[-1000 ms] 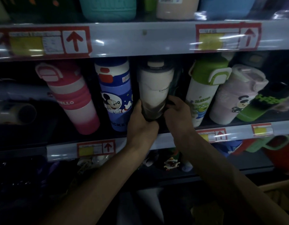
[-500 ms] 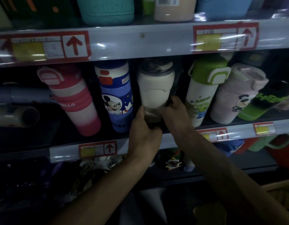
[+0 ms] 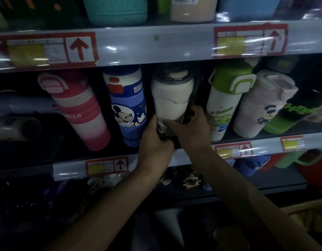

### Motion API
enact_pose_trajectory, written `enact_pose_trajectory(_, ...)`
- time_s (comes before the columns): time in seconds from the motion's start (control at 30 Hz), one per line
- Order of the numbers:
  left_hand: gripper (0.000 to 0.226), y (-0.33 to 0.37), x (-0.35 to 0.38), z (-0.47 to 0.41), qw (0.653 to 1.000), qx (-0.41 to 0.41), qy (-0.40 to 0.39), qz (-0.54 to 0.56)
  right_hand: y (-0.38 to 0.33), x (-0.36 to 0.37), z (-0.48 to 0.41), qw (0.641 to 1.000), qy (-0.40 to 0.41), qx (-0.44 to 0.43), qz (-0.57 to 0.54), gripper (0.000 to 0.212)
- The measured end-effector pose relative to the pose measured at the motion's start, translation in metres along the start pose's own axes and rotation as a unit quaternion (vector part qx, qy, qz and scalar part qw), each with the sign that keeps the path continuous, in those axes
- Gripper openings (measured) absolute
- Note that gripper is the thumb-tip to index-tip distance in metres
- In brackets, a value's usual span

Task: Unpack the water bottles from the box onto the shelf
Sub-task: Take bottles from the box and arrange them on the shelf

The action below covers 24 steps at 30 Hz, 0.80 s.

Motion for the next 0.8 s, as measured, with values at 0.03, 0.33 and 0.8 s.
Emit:
enact_pose_trajectory(0.03,0.067,0.000,-0.001,-0.001,1.000,0.005,0.002,-0.002,0.000,0.000,0.000,1.000,0.003,-0.002,0.000,0.070)
enact_pose_trajectory(0.33,0.064,-0.003,-0.003,-0.002,1.000,0.011,0.005,-0.008,0.001,0.002,0.001,1.000,0.003,0.005,-0.013,0.074)
enact_pose_trajectory(0.8,0.030,0.008,-0.017,0.021,0.997,-0.041,0.061,-0.001,0.003,-0.012,0.026,0.992,-0.115,-0.014,0.046,0.036)
Point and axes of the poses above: each hand's wrist, its own z-axis away from the middle knuckle, its own x-axis out of the palm, y = z × x, the point moved 8 cm from there along -z, towards the middle knuckle, and after that the axes turned 2 degrees about y, right-handed, at the moved point
